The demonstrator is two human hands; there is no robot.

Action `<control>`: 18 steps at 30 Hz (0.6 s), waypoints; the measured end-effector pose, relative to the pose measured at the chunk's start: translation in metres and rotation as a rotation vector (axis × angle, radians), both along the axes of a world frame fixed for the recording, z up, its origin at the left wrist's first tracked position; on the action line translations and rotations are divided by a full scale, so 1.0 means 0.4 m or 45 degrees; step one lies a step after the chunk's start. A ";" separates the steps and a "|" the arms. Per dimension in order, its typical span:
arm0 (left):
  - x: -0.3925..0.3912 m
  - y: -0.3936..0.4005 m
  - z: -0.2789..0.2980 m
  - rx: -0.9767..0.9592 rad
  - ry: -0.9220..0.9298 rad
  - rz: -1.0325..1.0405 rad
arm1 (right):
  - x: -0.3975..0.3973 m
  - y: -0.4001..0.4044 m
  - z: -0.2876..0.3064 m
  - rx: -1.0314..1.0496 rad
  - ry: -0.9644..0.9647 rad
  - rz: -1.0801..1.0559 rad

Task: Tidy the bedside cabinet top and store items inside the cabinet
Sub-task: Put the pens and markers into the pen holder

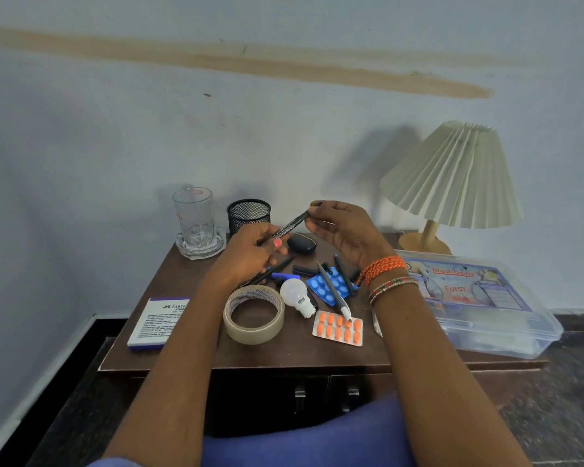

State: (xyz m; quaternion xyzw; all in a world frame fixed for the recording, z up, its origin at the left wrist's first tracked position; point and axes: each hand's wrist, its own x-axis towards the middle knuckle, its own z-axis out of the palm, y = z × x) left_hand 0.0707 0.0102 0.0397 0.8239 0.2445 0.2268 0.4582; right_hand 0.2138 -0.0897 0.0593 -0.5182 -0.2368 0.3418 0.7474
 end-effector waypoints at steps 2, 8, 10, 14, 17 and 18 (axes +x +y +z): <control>-0.005 0.014 -0.006 -0.033 0.011 0.024 | 0.000 -0.001 -0.001 0.019 0.017 0.000; -0.014 0.035 -0.022 -0.099 0.024 0.114 | 0.001 -0.003 0.000 0.070 0.015 0.027; -0.017 0.037 -0.025 -0.113 -0.009 0.153 | 0.001 -0.006 -0.001 0.041 -0.018 0.030; -0.020 0.035 -0.021 -0.109 -0.054 0.217 | -0.001 -0.011 -0.004 -0.010 -0.064 -0.033; -0.023 0.031 -0.014 -0.058 -0.035 0.213 | -0.003 -0.013 -0.009 -0.015 -0.025 -0.083; -0.024 0.026 -0.010 -0.026 -0.018 0.189 | -0.005 -0.011 -0.013 -0.023 -0.021 -0.093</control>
